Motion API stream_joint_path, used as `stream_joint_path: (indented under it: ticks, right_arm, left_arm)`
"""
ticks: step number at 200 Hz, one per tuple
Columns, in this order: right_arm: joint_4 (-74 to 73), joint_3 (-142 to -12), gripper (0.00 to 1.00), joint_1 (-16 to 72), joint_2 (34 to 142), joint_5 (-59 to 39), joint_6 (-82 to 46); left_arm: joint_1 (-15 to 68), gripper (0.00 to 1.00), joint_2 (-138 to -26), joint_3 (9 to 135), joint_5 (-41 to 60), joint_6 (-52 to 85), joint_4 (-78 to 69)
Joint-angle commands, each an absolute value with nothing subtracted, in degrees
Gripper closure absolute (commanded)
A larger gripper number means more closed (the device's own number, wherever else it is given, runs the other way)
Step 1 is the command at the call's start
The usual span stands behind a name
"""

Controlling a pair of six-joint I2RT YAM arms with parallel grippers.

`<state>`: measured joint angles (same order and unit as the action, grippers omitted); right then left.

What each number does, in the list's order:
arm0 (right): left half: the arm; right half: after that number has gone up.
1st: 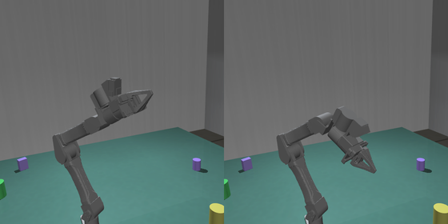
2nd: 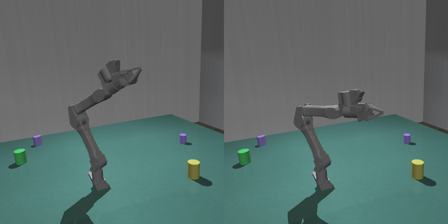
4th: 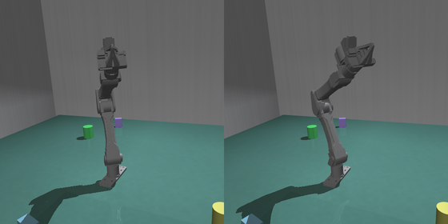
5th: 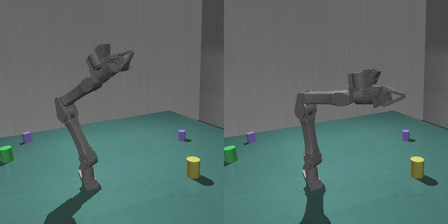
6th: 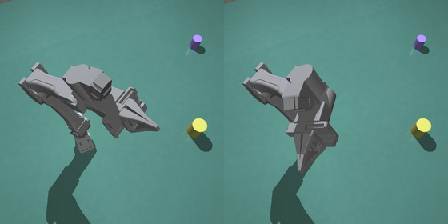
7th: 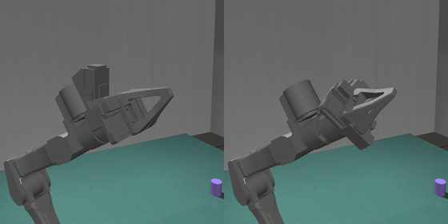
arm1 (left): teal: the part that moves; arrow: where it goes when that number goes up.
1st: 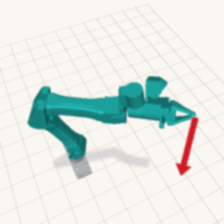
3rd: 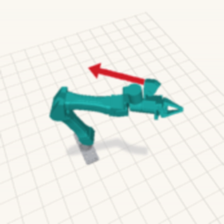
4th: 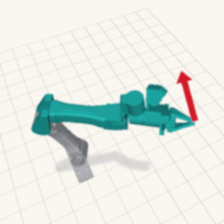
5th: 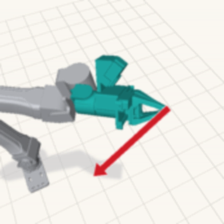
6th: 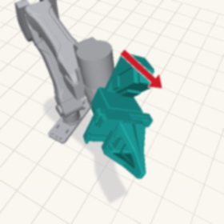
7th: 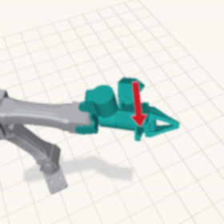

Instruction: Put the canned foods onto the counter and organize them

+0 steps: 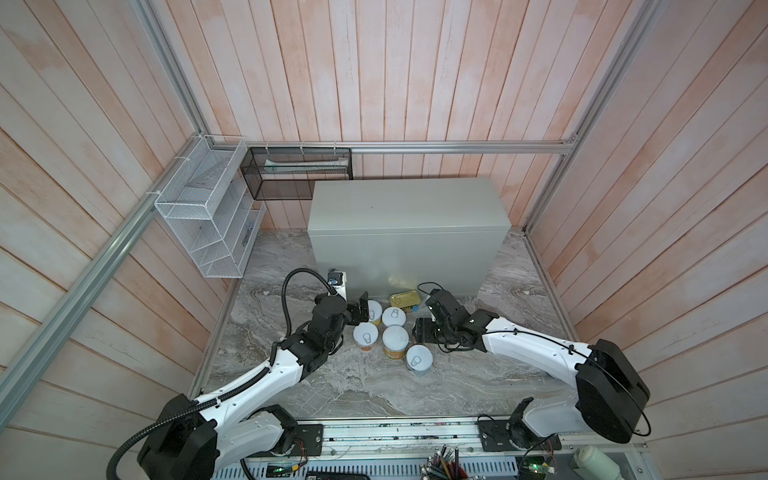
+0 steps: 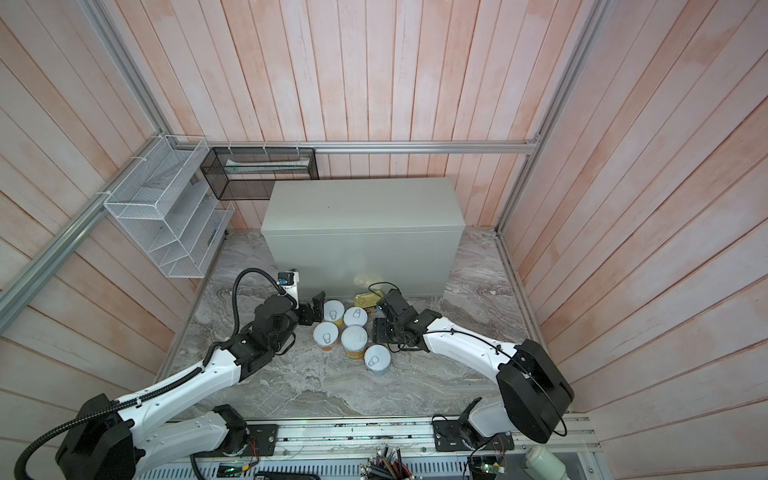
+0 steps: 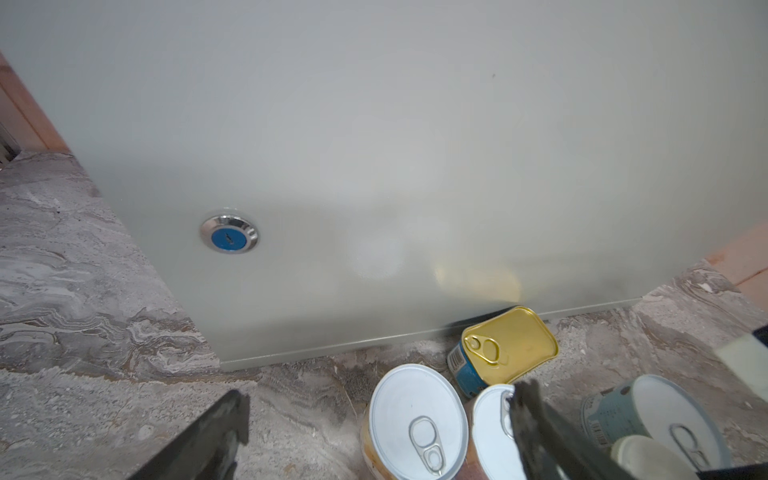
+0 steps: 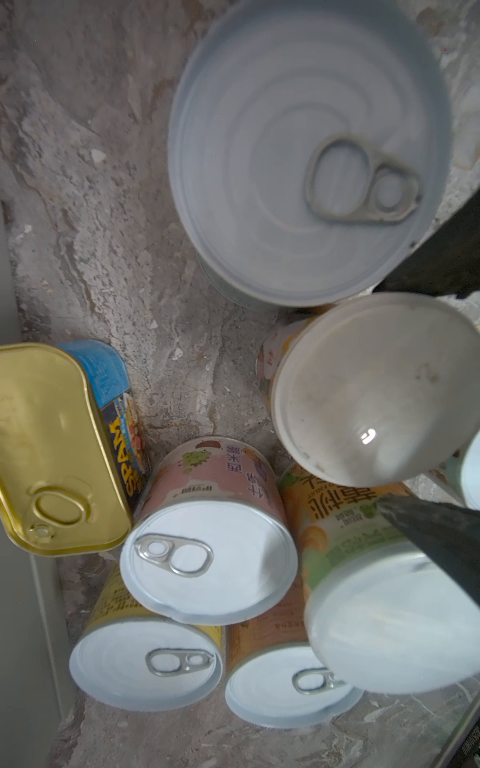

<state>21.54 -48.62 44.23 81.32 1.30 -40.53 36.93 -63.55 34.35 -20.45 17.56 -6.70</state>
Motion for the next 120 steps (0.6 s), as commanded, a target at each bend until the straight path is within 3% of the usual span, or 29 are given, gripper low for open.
stream_joint_path:
  ticks: [1,120]
  right_arm:
    - [23.00,-50.70,0.28,44.60,82.59,3.93,-40.36]
    - [24.06,-51.88,0.28,46.82,85.14,7.17,-40.97]
  left_arm:
    - [37.27,0.00,-63.87,33.40,-22.31,17.49,-7.75]
    - [37.22,0.00,-64.34,32.97,-23.11,18.39,-7.04]
